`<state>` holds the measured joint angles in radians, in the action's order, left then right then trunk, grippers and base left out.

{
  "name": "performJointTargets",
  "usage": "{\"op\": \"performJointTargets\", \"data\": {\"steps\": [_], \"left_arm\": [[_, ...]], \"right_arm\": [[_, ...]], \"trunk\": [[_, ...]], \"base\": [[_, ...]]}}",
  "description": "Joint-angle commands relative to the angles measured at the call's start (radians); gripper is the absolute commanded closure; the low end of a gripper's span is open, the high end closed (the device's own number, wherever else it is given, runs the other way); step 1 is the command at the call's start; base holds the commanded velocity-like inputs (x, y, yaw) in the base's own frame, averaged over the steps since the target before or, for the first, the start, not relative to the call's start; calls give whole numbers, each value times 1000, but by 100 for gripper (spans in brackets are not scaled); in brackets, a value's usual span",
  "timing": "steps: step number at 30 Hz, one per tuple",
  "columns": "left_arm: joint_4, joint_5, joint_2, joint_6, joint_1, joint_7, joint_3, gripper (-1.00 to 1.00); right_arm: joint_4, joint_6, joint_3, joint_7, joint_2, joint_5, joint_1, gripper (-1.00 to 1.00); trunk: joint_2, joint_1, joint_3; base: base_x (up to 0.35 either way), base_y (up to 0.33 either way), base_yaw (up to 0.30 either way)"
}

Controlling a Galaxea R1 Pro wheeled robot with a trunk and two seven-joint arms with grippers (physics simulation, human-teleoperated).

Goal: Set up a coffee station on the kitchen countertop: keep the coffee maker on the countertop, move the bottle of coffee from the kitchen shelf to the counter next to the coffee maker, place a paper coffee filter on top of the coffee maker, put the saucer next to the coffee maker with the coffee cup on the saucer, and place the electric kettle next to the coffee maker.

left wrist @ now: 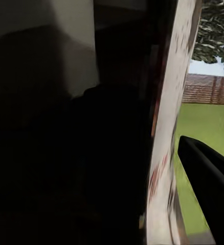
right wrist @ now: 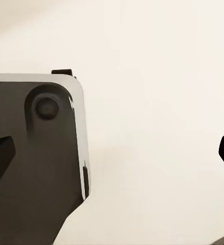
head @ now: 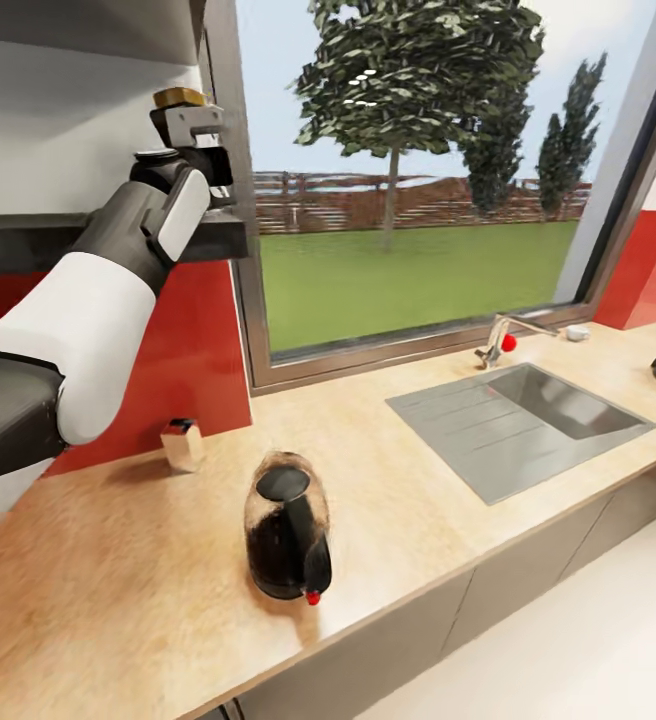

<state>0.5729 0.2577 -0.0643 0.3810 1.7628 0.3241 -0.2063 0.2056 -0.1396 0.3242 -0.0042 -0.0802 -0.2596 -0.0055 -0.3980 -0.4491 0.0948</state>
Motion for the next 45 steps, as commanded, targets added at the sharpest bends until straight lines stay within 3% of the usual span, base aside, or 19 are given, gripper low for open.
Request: {"op": "performJointTargets", "data": {"steps": [1,19,26,39,43,45], "left_arm": [[2,8,-1,4,1,12,-7,100],[1,4,-11,4,1,15,-7,100],[1,-1,-28,3,-1,15,-7,100],[1,1,-34,-2,-6,15,-8,100],[2,5,-59,-12,-66,13,-8,100],[9,8,-69,-55,-153,1,-9,100]], "right_arm": [[0,-3,7,0,0,-10,-1,-100],[-1,-3,7,0,0,-10,-1,-100],[-1,-3,7,1,1,-10,-1,-100],[0,-3,7,1,3,-10,-1,-100],[-1,-4,7,0,4,-10,-1,-100],[0,-4,7,1,4,-10,-1,-100]], "trunk": [[-2,-1,2],[-2,-1,2],[-2,-1,2],[-2,-1,2],[-2,-1,2],[-2,-1,2]], "base": [[178,-182,-262],[147,-234,-264],[-52,-272,-264],[-95,-273,-264],[-96,-258,-264],[-80,-89,-264]]}}
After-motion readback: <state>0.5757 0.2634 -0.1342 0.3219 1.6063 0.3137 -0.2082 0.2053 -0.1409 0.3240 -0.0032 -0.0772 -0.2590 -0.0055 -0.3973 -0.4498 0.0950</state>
